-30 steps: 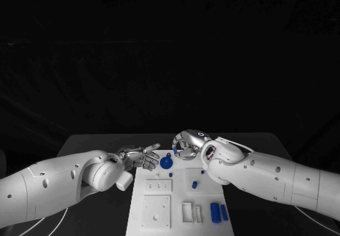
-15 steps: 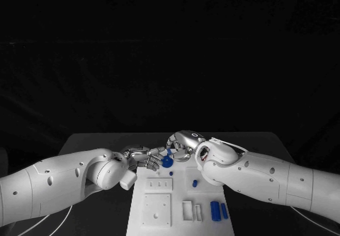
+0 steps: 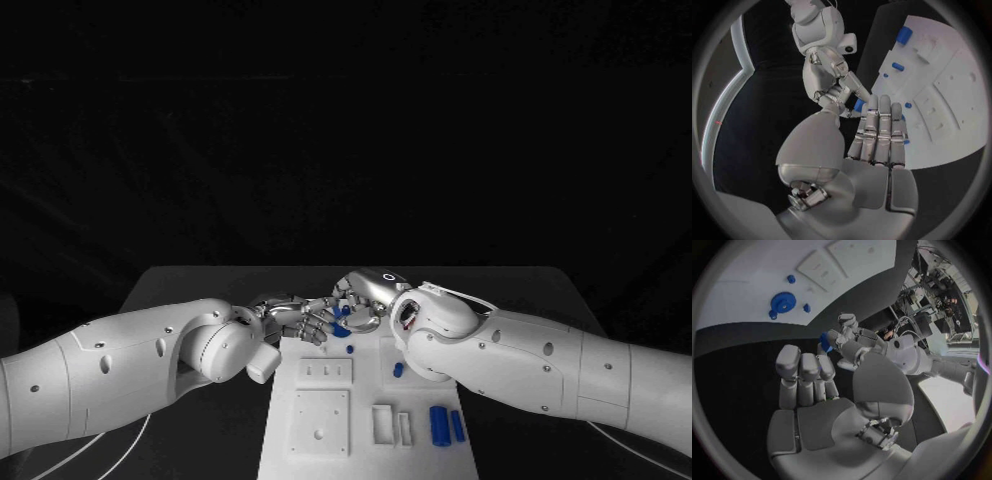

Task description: Assemble the parts on the task board

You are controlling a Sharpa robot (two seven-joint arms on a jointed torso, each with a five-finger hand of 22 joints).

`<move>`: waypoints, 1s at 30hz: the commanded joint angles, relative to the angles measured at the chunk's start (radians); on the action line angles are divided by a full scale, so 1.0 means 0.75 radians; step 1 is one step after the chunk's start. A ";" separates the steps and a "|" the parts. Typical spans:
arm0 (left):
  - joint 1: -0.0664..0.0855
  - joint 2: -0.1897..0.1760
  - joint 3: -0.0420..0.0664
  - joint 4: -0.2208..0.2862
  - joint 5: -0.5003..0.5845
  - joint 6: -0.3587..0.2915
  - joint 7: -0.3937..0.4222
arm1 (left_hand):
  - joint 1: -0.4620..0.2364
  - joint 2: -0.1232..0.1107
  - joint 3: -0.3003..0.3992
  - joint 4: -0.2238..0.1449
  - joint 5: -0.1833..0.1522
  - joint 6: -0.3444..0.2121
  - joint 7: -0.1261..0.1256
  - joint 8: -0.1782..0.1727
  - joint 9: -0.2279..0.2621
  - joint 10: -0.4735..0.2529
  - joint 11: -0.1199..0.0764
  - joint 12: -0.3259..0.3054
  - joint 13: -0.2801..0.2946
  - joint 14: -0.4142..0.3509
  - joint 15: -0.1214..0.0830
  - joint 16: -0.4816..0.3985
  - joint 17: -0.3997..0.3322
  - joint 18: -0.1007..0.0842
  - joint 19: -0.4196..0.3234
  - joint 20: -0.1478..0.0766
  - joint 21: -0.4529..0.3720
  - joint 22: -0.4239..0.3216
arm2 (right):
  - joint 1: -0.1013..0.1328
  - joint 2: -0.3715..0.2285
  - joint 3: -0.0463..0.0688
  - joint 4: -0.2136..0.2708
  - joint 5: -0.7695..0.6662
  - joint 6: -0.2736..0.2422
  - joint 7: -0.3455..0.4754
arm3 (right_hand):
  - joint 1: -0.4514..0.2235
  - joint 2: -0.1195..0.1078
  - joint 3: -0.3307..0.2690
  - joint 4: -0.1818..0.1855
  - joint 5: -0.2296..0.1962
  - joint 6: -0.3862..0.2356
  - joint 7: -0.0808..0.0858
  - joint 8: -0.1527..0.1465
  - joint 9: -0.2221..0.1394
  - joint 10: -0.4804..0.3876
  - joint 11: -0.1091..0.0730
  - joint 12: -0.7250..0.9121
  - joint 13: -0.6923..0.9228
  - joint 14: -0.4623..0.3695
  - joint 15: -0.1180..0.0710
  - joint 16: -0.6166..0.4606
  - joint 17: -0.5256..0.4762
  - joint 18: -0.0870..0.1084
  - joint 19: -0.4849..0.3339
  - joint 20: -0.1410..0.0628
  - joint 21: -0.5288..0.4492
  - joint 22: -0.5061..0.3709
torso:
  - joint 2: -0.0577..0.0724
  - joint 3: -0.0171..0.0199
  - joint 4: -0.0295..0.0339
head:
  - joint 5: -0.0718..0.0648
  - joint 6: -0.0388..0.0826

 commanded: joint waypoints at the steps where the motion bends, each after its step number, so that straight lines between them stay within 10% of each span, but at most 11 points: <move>1: 0.001 0.003 0.001 0.004 -0.032 0.008 -0.040 | -0.016 -0.001 -0.006 0.005 -0.017 0.006 0.000 0.007 0.001 -0.001 -0.004 -0.007 0.001 -0.007 0.003 0.006 0.002 0.002 -0.004 -0.002 0.005 0.022 | -0.003 0.000 0.000 0.013 -0.062 0.001 -0.005 | 0.001 0.012 0.003 -0.002 0.006 0.113 0.001 0.006 0.060 0.010 0.000 0.007 0.002 -0.001 -0.006 -0.008 0.002 0.148 -0.001 -0.003 0.004 0.017 | 0.001 0.0006 -0.0003 | 0.001 0.000; 3: 0.001 0.002 0.001 0.001 -0.043 0.009 -0.048 | -0.019 -0.004 -0.004 0.005 -0.039 0.007 -0.001 0.008 0.002 0.000 -0.004 -0.007 0.002 -0.007 0.002 0.006 0.002 0.003 -0.004 -0.002 0.005 0.022 | -0.004 -0.001 0.000 0.015 -0.057 0.001 -0.005 | 0.000 0.012 0.003 -0.003 0.007 0.113 0.001 0.006 0.060 0.011 0.000 0.007 0.002 -0.001 -0.006 -0.008 0.002 0.148 -0.001 -0.003 0.004 0.017 | 0.002 0.0008 -0.0001 | 0.001 -0.001; 4: 0.001 0.001 0.001 0.000 -0.045 0.009 -0.053 | -0.031 -0.011 -0.002 0.008 -0.142 0.009 -0.003 0.010 0.004 0.002 -0.006 -0.006 0.005 -0.004 0.000 0.007 0.002 0.005 0.001 -0.004 0.009 0.022 | -0.004 0.000 0.000 0.015 -0.057 0.001 -0.005 | -0.001 0.012 0.004 -0.004 0.013 0.114 0.001 0.006 0.061 0.012 -0.001 0.008 0.003 -0.001 -0.006 -0.008 0.002 0.148 0.000 -0.003 0.004 0.016 | 0.002 0.0008 -0.0001 | 0.001 -0.002; 11: 0.001 0.006 0.001 0.001 -0.050 0.017 -0.064 | -0.016 -0.015 0.019 0.005 -0.215 0.011 -0.003 0.010 0.005 0.003 -0.007 -0.006 0.012 -0.002 -0.001 0.008 0.002 0.005 0.001 -0.005 0.011 0.021 | -0.007 0.006 0.000 0.018 -0.057 0.002 -0.004 | -0.003 0.012 0.005 -0.005 0.016 0.114 0.001 0.005 0.062 0.012 -0.001 0.008 0.004 0.000 -0.006 -0.009 0.002 0.148 0.000 -0.003 0.004 0.016 | 0.002 0.0006 0.0005 | 0.001 -0.003; 30: 0.001 0.010 0.001 0.000 -0.064 0.018 -0.077 | 0.034 -0.002 0.039 0.001 -0.269 0.019 -0.010 0.013 0.007 0.009 -0.011 -0.004 0.020 0.003 -0.003 0.011 0.002 0.004 0.002 -0.007 0.016 0.021 | -0.018 0.027 0.000 0.011 -0.049 0.014 0.000 | -0.005 0.012 0.006 -0.006 0.020 0.115 0.001 0.005 0.064 0.013 -0.001 0.008 0.003 0.000 -0.007 -0.009 0.002 0.148 0.001 -0.003 0.004 0.016 | 0.002 -0.0003 -0.0001 | 0.003 -0.012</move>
